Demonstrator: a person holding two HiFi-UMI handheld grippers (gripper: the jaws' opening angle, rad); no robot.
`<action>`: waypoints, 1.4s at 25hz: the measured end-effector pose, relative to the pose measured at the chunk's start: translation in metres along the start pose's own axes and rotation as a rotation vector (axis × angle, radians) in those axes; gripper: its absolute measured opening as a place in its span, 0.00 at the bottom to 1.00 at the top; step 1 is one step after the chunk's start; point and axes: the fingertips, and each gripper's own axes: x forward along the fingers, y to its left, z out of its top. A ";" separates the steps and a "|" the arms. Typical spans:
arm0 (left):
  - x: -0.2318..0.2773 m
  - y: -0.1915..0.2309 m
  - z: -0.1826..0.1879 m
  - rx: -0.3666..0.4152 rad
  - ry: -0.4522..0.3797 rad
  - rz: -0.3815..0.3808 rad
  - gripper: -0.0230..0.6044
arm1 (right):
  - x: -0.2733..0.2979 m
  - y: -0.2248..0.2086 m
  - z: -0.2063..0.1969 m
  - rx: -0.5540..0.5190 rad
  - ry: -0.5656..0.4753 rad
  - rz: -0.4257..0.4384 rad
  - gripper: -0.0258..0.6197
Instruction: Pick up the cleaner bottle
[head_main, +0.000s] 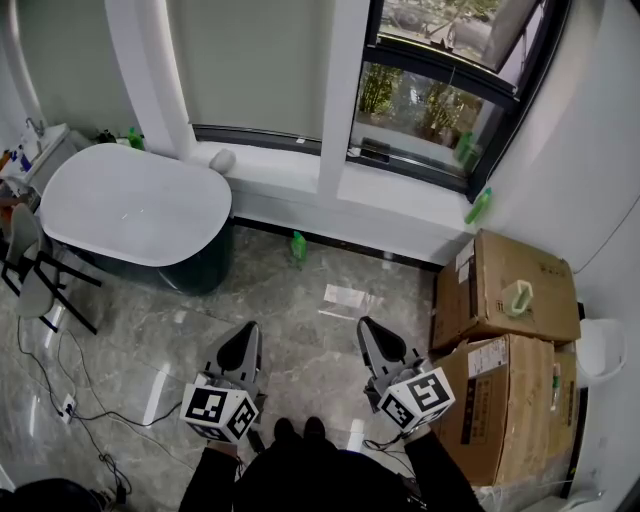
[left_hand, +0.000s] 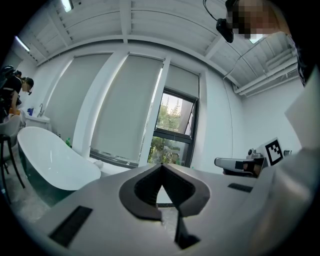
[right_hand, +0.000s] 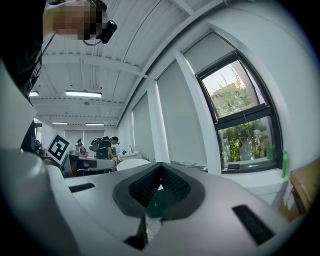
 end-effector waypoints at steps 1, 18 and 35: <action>0.003 -0.002 -0.001 0.001 0.000 -0.001 0.04 | -0.001 -0.002 0.000 -0.004 0.001 0.000 0.04; 0.042 -0.004 0.011 0.037 -0.010 0.008 0.04 | 0.013 -0.036 0.006 0.007 -0.015 0.005 0.04; 0.160 0.098 0.029 0.020 0.008 -0.006 0.04 | 0.143 -0.090 0.005 0.025 0.025 -0.032 0.04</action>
